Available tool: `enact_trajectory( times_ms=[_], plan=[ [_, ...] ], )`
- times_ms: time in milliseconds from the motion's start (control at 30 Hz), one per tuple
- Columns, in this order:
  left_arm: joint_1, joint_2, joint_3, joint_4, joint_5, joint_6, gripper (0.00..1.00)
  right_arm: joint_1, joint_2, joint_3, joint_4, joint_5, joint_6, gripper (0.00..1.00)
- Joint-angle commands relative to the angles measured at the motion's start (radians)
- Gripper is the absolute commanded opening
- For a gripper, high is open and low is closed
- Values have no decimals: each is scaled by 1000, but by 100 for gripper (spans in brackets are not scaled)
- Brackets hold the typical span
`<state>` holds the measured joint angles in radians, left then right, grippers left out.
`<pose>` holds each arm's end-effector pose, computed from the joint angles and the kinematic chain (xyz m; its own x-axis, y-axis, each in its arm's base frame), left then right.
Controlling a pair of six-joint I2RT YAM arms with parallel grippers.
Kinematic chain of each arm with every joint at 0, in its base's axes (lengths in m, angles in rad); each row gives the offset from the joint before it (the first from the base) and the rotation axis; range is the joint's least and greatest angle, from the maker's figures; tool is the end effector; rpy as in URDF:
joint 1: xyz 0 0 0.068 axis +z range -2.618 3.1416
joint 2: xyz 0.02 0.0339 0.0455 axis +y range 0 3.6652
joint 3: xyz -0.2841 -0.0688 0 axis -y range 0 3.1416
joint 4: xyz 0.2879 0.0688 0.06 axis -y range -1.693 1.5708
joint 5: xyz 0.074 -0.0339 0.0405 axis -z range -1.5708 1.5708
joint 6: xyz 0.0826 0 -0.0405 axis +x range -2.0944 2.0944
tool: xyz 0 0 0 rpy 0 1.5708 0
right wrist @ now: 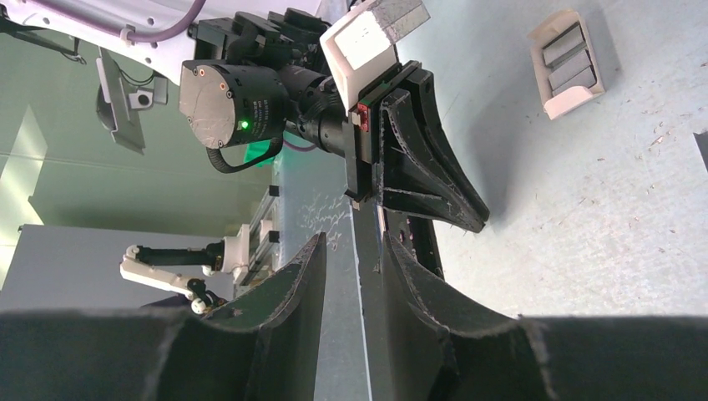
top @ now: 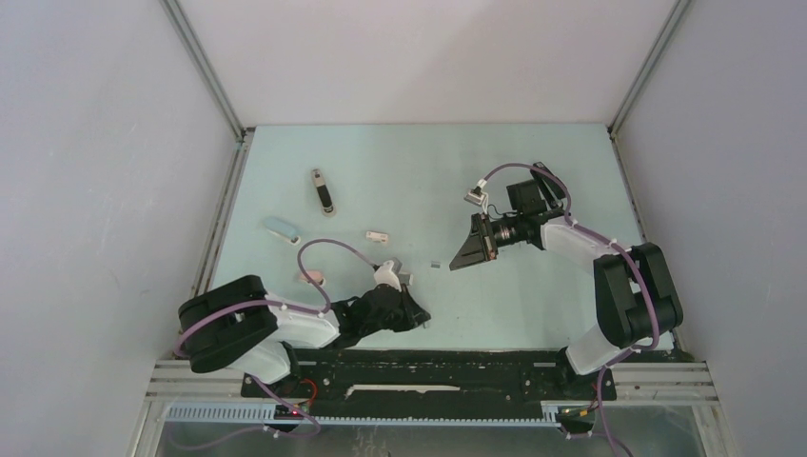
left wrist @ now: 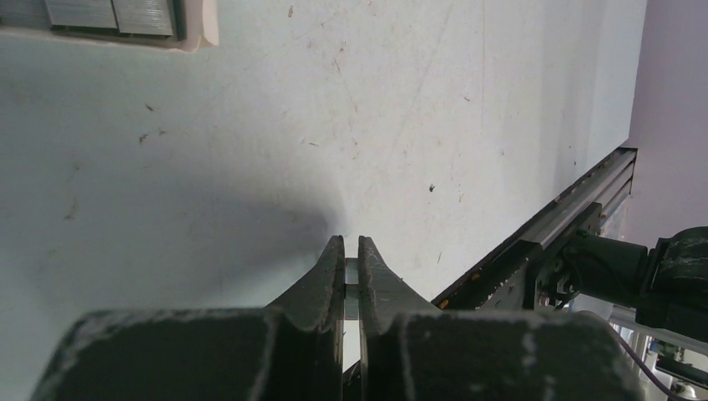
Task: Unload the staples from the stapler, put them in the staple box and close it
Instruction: Place the staple at the center of the board.
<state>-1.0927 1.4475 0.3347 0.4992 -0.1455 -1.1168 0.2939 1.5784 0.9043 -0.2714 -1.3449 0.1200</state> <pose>0.1457 -0.2551 0.0741 -0.8567 -0.2795 -0.4336 0.1233 0.7053 -0.6981 0.3008 0.1752 0.1898 -0.8436 -0.2273 -0.4865 -0.5136 0.0769 0.8546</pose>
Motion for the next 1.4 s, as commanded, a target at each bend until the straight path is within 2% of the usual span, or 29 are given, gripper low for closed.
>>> enact_trajectory(
  times_ms=[0, 700, 900, 1067, 1367],
  plan=[
    [10, 3, -26, -6, -16, 30, 10, -4, -23, 27, -3, -20, -19, 39],
    [78, 77, -45, 58, 15, 25, 14, -2, -14, 26, -1, -25, -19, 39],
    [80, 54, -10, -78, -13, 55, 18, -2, -15, 28, 0, -29, -16, 39],
    [80, 39, 34, -206, -37, 87, 26, -2, -16, 27, 0, -30, -14, 39],
    [80, -11, 80, -385, -115, 129, 29, -2, -19, 26, 0, -33, -14, 39]
  ],
)
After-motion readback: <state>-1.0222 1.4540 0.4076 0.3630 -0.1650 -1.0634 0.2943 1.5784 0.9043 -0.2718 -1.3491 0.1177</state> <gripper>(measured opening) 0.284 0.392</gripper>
